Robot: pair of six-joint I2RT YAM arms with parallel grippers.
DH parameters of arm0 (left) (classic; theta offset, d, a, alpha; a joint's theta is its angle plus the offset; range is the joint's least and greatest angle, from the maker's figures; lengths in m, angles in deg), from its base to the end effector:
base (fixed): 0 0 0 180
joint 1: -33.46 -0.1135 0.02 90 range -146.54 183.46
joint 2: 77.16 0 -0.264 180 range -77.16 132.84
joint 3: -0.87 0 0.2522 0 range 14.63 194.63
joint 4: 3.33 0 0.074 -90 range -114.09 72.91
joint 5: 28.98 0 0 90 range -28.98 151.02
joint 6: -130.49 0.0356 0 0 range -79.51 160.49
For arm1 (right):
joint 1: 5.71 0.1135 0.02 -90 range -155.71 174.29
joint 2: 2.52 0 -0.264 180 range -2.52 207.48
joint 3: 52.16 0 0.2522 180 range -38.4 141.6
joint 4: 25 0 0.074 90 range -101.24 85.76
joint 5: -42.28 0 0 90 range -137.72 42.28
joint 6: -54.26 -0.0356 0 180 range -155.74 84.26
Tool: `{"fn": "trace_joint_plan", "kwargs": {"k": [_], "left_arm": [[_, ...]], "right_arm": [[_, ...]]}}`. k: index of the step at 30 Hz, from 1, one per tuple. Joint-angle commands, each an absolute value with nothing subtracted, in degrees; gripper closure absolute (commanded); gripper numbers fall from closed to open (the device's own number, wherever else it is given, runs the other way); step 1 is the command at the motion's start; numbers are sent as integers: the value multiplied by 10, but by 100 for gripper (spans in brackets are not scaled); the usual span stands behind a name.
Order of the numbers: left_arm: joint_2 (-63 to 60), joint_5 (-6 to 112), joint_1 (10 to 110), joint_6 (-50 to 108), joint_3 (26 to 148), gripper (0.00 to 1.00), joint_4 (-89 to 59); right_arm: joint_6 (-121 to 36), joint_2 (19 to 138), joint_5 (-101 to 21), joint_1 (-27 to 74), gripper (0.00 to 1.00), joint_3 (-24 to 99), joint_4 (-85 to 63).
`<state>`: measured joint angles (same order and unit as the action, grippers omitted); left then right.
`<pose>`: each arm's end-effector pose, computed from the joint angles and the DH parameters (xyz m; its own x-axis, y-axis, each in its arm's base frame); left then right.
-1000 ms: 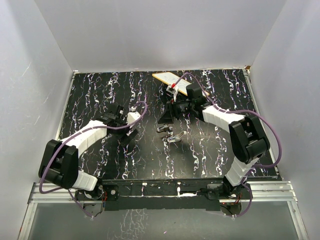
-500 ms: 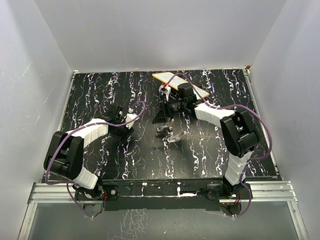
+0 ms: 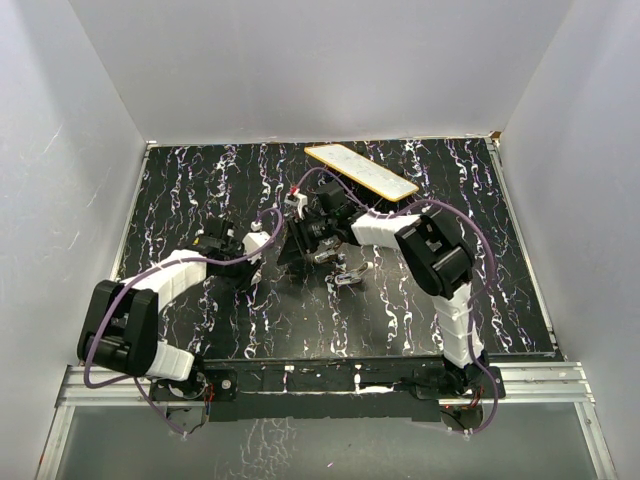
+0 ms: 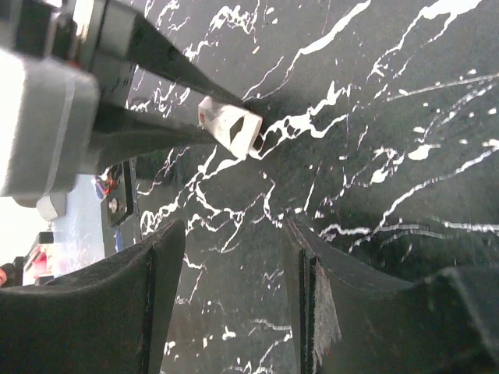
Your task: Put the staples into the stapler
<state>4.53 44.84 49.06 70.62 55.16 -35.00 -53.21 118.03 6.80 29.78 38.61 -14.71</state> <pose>0.2491 -0.0798 0.1659 -0.5157 0.6445 -0.5645 0.7574 0.6509 0.0513 0.3459 0.2823 0.1547 -0.7534 -0.3232 -0.5726 -0.6481 0.2179 0.7298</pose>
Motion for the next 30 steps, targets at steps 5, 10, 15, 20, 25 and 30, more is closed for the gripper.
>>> {"fn": "trace_joint_plan", "kwargs": {"k": [5,10,15,20,25,30], "left_arm": [[-11,369,485,726,536,72,-339],[-29,350,485,727,529,72,-331],[-31,354,485,731,527,72,-329],[-29,353,485,737,525,72,-330],[-30,351,485,741,525,72,-332],[-30,348,485,743,525,72,-333]], "right_arm": [[-622,1242,70,326,46,444,-238],[-671,1268,82,335,48,451,-279],[-707,1282,94,337,50,448,-312],[-730,1291,102,341,52,444,-337],[-750,1301,107,343,55,444,-355],[-753,1304,108,346,60,451,-354]]}}
